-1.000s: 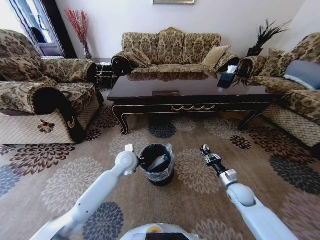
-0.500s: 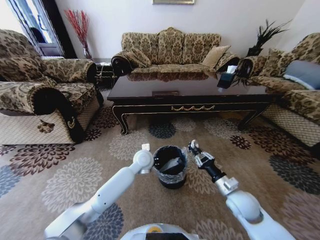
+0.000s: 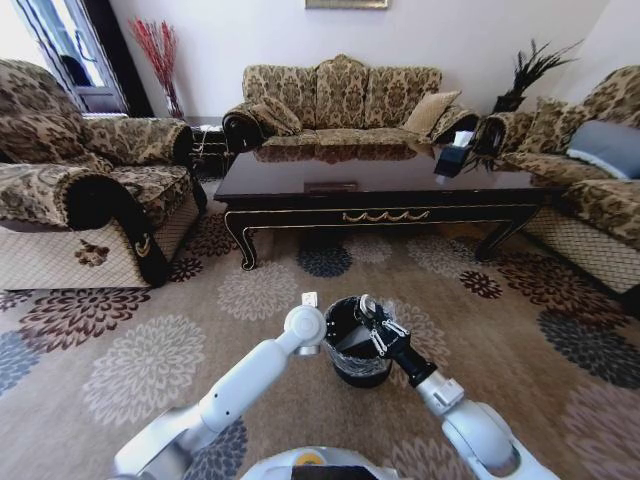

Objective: Move to the front of the table and pick up the trash from the floor, then place it into the trash bin.

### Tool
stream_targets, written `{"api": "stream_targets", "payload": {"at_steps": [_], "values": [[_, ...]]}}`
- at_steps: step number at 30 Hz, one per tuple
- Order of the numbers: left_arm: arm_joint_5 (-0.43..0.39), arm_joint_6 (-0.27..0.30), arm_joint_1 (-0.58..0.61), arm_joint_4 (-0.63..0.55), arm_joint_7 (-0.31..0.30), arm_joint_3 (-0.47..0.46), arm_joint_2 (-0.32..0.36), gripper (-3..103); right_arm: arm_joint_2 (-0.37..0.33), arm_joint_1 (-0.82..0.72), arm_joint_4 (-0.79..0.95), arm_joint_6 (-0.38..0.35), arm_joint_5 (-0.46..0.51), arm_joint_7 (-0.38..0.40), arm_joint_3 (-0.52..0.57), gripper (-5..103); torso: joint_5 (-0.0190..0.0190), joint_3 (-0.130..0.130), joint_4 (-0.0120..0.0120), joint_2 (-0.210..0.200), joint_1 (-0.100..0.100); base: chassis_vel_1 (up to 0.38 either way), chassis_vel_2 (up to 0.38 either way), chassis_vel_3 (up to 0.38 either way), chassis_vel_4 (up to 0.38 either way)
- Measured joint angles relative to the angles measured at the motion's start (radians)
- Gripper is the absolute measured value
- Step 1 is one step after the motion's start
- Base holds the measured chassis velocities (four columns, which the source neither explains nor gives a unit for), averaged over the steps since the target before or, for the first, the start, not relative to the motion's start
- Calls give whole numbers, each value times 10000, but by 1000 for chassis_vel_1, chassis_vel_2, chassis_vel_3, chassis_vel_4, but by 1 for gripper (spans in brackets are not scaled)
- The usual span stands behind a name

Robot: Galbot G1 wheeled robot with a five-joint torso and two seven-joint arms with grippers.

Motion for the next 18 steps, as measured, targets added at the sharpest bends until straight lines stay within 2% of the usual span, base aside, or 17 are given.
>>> {"api": "stream_targets", "payload": {"at_steps": [1,5,7,8,11,14,16,18], "values": [[0,0,0,0,0,0,0,0,0,0,0,0,0,0,0,30,0,0,0,0,0,0,0,0,0],[5,1,104,-65,0,-112,133,0,44,-66,-31,-10,-16,3,-82,51,0,0,0,0,0,0,0,0,0],[5,3,126,-77,0,-155,144,0,57,-64,-31,-12,-17,3,-92,51,0,0,0,0,0,0,0,0,0],[4,7,162,-88,1,-238,176,0,86,-47,-31,-25,-8,14,-100,62,-1,0,-2,0,0,0,0,0,0],[26,9,202,-108,2,-362,299,0,122,-11,-8,-64,59,54,-87,68,-1,0,-2,0,0,0,0,0,0],[33,29,307,-270,4,-734,632,0,180,12,58,-109,235,129,57,84,-2,2,0,0,0,0,0,0,0],[33,35,346,-323,7,-884,749,0,193,3,67,-114,283,162,112,84,-2,2,0,0,0,0,0,0,0],[35,51,463,-386,11,-1220,1002,0,216,-59,93,-116,349,203,210,94,-3,2,-1,0,0,0,0,0,0]]}}
